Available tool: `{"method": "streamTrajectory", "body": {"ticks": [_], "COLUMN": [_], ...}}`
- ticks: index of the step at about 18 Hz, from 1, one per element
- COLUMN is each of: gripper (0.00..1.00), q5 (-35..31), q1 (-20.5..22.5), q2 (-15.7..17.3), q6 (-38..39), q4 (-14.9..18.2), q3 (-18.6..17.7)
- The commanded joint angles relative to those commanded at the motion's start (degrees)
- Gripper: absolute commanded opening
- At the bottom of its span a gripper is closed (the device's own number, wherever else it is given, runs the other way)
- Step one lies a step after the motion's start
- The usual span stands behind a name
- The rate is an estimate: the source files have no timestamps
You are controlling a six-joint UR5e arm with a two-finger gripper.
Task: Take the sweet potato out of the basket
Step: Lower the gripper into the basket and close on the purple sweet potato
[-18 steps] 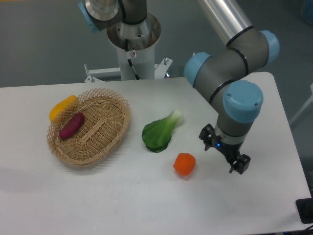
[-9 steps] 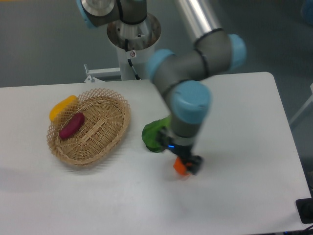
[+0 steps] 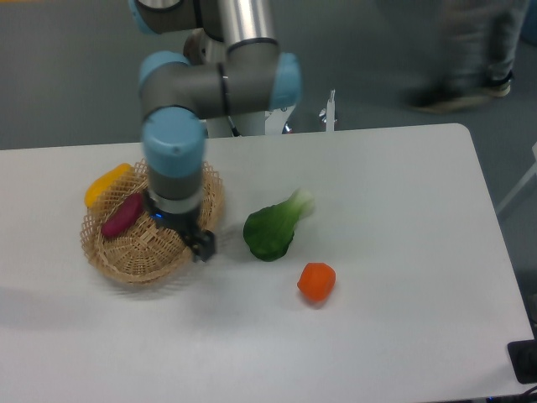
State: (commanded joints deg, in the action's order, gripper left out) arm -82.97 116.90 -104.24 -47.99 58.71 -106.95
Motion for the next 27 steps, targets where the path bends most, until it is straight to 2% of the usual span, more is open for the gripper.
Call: {"method": "streamTrajectory", "body": {"ticks": [8,14,16,21,23,24,27], "gripper": [1.00,1.00,0.95,0.80,0.70,0.63,0.33], "q5": [3.08,2.99,2.99,3.08,3.08,3.08,3.16], "q1": [-2.56,-4.14,-4.31,-5.11,-5.63,-5.72,-5.72], "q2": [-1.66,-5.10,-5.36,-5.63,-5.89,-5.80,-4.93], "q6": [1.67,5.80,6.33,7.74,9.66,10.37,10.90], "q4": [0.09,0.00,0.00,0.09,0.09,0.09,0.17], "q3": [-3.26,-2.65,-2.56,-2.73,-2.64,-2.56,-2.38]}}
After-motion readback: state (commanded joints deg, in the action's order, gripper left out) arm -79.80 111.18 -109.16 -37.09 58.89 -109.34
